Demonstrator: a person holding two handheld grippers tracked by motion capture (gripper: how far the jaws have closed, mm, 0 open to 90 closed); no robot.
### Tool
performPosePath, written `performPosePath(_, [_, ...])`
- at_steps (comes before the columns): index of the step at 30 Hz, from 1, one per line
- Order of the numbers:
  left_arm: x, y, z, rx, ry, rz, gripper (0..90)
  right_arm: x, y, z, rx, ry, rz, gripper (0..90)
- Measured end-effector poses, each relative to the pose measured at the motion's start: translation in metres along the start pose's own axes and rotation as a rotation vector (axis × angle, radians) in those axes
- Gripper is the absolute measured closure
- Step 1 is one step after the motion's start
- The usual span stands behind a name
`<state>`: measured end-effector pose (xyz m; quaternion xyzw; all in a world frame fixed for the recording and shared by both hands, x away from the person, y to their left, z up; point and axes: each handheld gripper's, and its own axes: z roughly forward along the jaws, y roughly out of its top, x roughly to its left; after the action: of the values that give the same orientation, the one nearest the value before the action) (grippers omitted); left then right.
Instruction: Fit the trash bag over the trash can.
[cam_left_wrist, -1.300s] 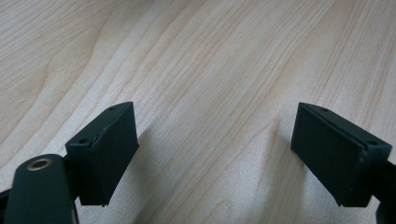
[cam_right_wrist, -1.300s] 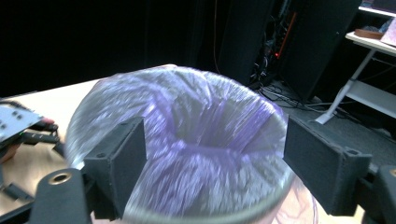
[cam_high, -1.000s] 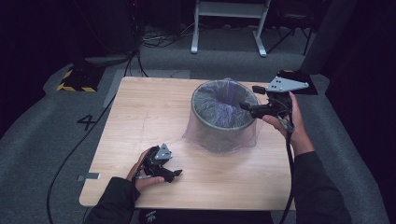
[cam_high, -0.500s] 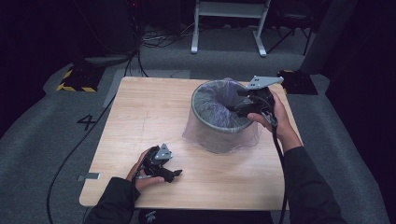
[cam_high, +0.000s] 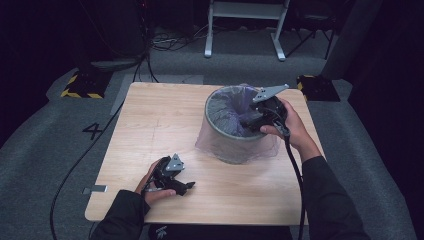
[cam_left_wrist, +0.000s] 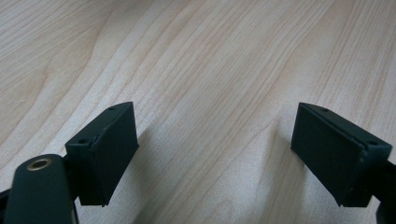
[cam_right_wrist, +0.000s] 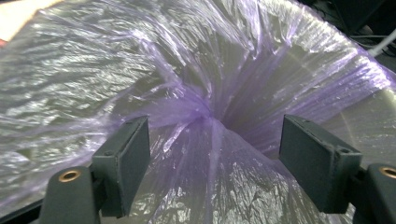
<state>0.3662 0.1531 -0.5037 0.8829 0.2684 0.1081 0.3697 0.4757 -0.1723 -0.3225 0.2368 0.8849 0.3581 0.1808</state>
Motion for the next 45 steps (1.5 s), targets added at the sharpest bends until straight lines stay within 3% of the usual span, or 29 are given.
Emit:
performPosePath(5, [0.0,0.0,0.0,0.0,0.0,0.0,14.1,-0.002,0.001,0.01,0.067,0.001,0.008,19.8])
performPosePath(8, [0.0,0.0,0.0,0.001,0.0,-0.001,14.2,-0.003,0.0,0.016,0.113,-0.022,0.003,18.9])
performPosePath(11, [0.0,0.0,0.0,0.001,0.0,-0.001,14.2,-0.005,0.0,0.016,0.116,-0.011,0.009,18.3])
performPosePath(18, [0.0,0.0,0.0,0.0,-0.001,0.001,14.2,-0.008,0.003,0.021,0.19,-0.001,0.05,18.7])
performPosePath(23, [0.0,0.0,0.0,0.0,-0.001,0.001,14.2,-0.007,0.005,0.024,0.225,-0.019,0.038,17.8])
performPosePath(30, [0.0,0.0,0.0,0.001,-0.001,0.0,14.2,-0.006,0.004,0.021,0.182,-0.06,0.061,19.6])
performPosePath(35, [0.0,0.0,0.0,0.0,-0.002,0.001,14.2,-0.007,0.003,0.017,0.144,-0.043,0.086,18.8])
performPosePath(37, [0.0,0.0,0.0,0.0,-0.002,0.001,14.2,-0.006,0.003,0.016,0.131,-0.062,0.092,18.7])
performPosePath(40, [0.0,0.0,0.0,0.0,-0.002,0.001,14.2,-0.006,0.003,0.011,0.085,-0.051,0.101,18.5])
performPosePath(45, [0.0,0.0,0.0,0.0,-0.001,0.001,14.2,-0.004,0.0,-0.004,-0.011,-0.074,0.107,18.7])
